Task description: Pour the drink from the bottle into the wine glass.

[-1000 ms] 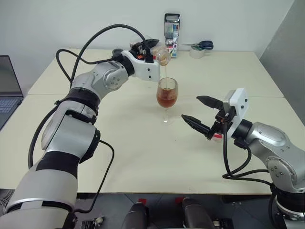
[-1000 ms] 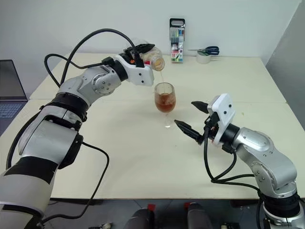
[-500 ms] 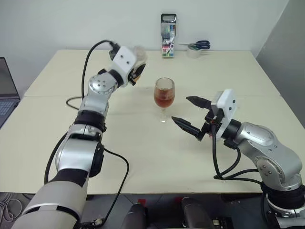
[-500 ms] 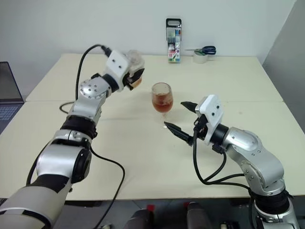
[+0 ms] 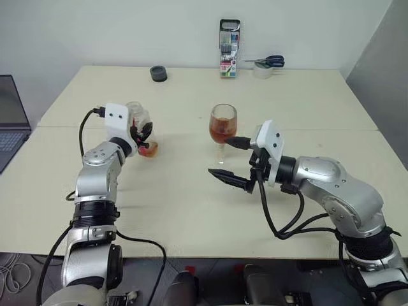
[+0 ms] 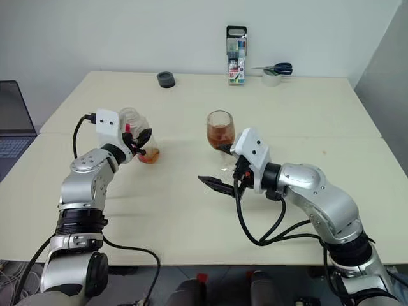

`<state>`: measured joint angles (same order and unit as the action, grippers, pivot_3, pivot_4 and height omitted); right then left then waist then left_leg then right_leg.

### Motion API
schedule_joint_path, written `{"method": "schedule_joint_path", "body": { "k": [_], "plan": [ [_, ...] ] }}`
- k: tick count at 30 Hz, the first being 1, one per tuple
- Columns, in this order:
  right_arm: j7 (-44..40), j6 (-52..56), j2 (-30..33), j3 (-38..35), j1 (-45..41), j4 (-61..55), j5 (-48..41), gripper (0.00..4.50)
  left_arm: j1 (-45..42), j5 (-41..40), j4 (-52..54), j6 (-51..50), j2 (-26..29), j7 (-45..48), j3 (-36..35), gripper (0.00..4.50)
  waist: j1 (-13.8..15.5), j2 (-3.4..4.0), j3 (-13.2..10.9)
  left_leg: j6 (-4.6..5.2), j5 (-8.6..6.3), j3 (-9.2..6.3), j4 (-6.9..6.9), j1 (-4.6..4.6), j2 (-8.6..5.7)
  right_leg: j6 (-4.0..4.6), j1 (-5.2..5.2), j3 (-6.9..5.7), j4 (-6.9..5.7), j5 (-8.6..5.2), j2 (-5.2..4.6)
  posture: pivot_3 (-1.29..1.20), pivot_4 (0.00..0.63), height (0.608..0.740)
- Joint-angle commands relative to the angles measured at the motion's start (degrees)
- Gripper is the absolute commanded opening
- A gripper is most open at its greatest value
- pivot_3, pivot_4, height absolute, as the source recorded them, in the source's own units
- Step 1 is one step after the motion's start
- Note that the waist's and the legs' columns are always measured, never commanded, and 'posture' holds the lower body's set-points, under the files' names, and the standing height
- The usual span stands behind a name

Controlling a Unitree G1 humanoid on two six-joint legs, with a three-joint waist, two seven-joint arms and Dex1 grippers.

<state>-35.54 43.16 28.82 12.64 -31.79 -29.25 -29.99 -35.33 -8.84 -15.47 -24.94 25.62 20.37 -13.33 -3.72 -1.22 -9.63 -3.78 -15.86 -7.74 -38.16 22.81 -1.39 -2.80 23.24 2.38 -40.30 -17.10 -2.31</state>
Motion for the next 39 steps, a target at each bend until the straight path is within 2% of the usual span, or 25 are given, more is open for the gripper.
{"method": "schedule_joint_path", "body": {
  "k": [1,3,4,6,11,12,19,25,30,34,39],
  "plan": [
    [-1.25,-1.43,-0.42,-0.22,-1.91,-0.39,0.7,4.5,1.24,-1.65,2.73,-1.57,-0.35,-1.9,-1.96,1.8,0.29,-0.01,0.03,0.0,0.0,0.01,0.0,-0.01,-0.01,0.0,0.0,0.0,0.0,0.0,0.0,0.0,0.15,0.74],
    [-1.5,-1.5,-0.73,-0.05,-2.23,-0.03,1.02,4.5,1.96,-2.79,2.77,-1.84,-0.83,-2.18,-2.76,1.8,0.34,-0.02,0.09,0.0,0.0,0.04,0.02,-0.04,-0.02,0.0,0.0,0.0,0.0,0.0,0.01,0.0,0.15,0.74],
    [-1.61,-1.52,-0.85,-0.03,-2.29,0.07,1.15,4.5,2.41,-2.95,2.68,-1.83,-0.85,-2.31,-2.81,2.36,0.34,-0.02,0.09,0.0,0.0,0.05,0.03,-0.05,-0.01,0.0,0.0,0.01,0.0,0.0,0.01,0.0,0.15,0.74],
    [-1.78,-1.43,-1.13,-0.03,-2.31,0.1,1.38,4.5,3.2,-3.03,2.35,-1.15,-0.66,-2.11,-2.54,2.8,0.33,0.0,0.11,0.0,0.0,0.06,0.04,-0.06,-0.01,0.0,0.0,0.01,-0.01,0.0,0.01,0.0,0.15,0.74],
    [-1.87,-1.19,-1.99,-0.03,-2.12,0.09,2.08,4.5,4.12,-2.6,1.12,-0.14,-0.25,-1.61,-1.28,4.36,0.46,0.0,0.11,0.01,0.0,0.04,0.06,-0.06,-0.01,0.01,0.0,-0.01,0.0,0.0,0.01,0.0,0.15,0.74],
    [-1.84,-1.22,-2.15,0.0,-2.08,0.18,2.22,4.5,4.17,-2.32,0.72,0.24,-0.18,-1.48,-0.87,4.47,0.47,0.0,0.12,0.01,0.0,0.04,0.06,-0.05,-0.01,0.01,0.0,-0.01,0.0,0.0,0.01,0.0,0.15,0.74],
    [-2.05,-4.6,-2.35,1.37,0.6,2.19,5.7,4.5,6.59,0.93,-1.85,7.23,-0.04,-0.95,2.18,4.47,0.5,-0.01,0.12,0.01,0.0,0.07,0.08,-0.07,-0.02,0.01,0.0,0.01,0.0,0.0,0.01,0.0,0.15,0.74],
    [1.68,-14.91,-4.28,1.61,10.3,4.63,12.73,4.5,13.24,1.31,2.16,14.32,-0.53,-0.58,2.07,4.47,0.52,-0.03,0.13,0.0,-0.01,0.09,0.15,-0.07,0.03,0.01,0.01,0.04,0.1,0.0,0.01,0.0,0.15,0.74],
    [7.19,-23.4,-6.89,-0.81,20.5,5.89,17.84,4.5,20.1,1.66,9.32,12.96,-0.82,-3.43,1.46,4.47,0.73,-0.03,0.16,0.02,-0.01,0.08,0.13,-0.07,0.06,0.01,-0.03,0.06,0.11,0.0,0.0,0.0,0.15,0.74],
    [14.26,-27.83,-11.77,-3.16,26.99,6.49,20.56,4.5,25.68,-0.89,16.3,10.69,-1.91,-3.41,0.34,4.47,0.72,-0.02,0.16,0.02,-0.02,0.16,0.2,-0.11,0.09,0.01,-0.03,0.13,0.13,0.0,0.01,0.0,0.15,0.74],
    [20.4,-30.17,-18.29,-5.33,29.57,7.29,21.56,4.5,28.65,-1.7,20.53,11.12,-3.93,-4.79,-0.47,4.47,0.87,-0.01,0.18,0.19,-0.11,0.14,0.19,-0.16,0.1,0.01,-0.08,0.09,0.13,0.0,0.08,0.0,0.15,0.74]
  ]
}}
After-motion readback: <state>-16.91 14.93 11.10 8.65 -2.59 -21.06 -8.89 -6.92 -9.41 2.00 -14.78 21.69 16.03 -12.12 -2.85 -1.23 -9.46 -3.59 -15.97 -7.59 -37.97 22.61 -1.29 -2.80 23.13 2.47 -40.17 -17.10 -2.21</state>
